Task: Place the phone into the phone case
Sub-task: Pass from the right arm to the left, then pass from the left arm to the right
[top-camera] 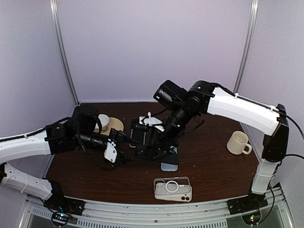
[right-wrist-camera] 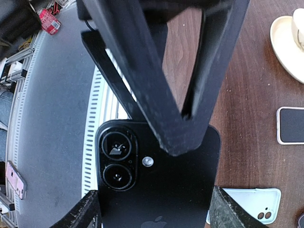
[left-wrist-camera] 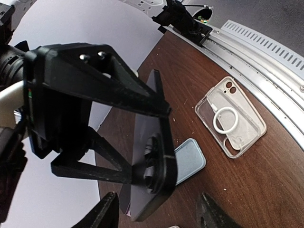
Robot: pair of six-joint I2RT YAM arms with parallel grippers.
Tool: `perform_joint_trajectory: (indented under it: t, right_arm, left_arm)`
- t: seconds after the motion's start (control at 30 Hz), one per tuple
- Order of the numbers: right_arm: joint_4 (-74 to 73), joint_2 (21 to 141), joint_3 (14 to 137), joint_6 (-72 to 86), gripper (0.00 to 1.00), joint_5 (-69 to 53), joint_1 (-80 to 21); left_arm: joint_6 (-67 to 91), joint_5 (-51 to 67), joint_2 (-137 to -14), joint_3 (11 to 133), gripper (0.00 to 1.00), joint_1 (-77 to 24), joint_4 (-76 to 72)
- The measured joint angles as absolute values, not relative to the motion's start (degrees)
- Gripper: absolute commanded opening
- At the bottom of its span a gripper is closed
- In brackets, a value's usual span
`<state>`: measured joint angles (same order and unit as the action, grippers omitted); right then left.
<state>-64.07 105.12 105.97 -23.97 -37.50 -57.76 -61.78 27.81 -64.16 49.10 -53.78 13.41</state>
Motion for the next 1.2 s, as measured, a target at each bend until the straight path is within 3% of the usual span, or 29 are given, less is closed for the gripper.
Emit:
perform_joint_trajectory:
  t: [0.33, 0.6, 0.7, 0.93, 1.2]
  right_arm:
    - [-63.77, 104.42, 107.77, -23.68, 0.29, -38.24, -58.28]
    - [-63.83, 104.42, 107.79, -23.33, 0.29, -39.11, -58.65]
    - [-63.40, 104.01, 107.81, -23.11, 0.31, -39.97, -58.50]
    - [-61.89, 103.39, 107.59, -22.55, 0.54, -37.04, -58.65]
    - [-57.30, 95.57, 101.73, -20.69, 0.57, -28.80, -58.65]
  left_arm:
    - [-62.15, 26.30, -64.95, 49.10, 0.41, -54.61, 10.55]
    - [-62.89, 26.02, -65.12, 49.12, 0.00, -54.76, 7.97]
    - [-62.19, 25.56, -65.25, 48.77, 0.00, -55.05, 9.85]
    - [-56.29, 22.96, -65.25, 49.23, 0.00, -55.05, 13.15]
    - [-40.07, 14.44, -69.78, 59.02, 0.00, -55.07, 23.75]
